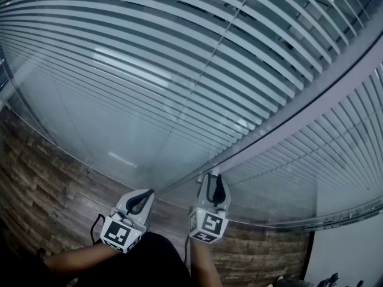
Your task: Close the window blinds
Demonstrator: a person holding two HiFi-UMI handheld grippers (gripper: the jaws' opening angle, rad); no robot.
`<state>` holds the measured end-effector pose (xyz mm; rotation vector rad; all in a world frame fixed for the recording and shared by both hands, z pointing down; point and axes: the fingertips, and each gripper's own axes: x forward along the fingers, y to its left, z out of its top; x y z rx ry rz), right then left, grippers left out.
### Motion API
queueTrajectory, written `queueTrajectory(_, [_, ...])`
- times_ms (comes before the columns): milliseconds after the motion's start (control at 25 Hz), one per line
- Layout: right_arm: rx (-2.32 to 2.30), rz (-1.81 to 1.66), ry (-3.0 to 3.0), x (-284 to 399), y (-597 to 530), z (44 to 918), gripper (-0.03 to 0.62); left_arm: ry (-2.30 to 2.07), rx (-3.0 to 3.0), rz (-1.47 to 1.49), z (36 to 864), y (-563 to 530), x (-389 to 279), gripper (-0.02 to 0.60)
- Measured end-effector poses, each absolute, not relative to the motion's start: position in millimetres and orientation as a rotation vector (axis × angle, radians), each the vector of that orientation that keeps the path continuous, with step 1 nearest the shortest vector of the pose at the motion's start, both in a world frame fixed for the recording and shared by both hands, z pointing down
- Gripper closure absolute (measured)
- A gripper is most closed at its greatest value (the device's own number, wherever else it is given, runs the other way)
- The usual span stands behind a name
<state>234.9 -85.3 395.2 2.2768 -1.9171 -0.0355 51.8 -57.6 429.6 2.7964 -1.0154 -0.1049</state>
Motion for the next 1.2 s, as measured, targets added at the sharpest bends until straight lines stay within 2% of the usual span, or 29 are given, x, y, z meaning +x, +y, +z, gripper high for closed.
queueTrajectory(720, [2.428, 0.296, -2.131, 239, -86, 397, 0.461, -1.06, 2.78, -0.111, 428, -59, 40, 0.581])
queueTrajectory(1200, [2.238, 0.068, -2.004, 236, -88, 397, 0.456, -1.086, 2.746, -0.124, 432, -60, 29, 0.581])
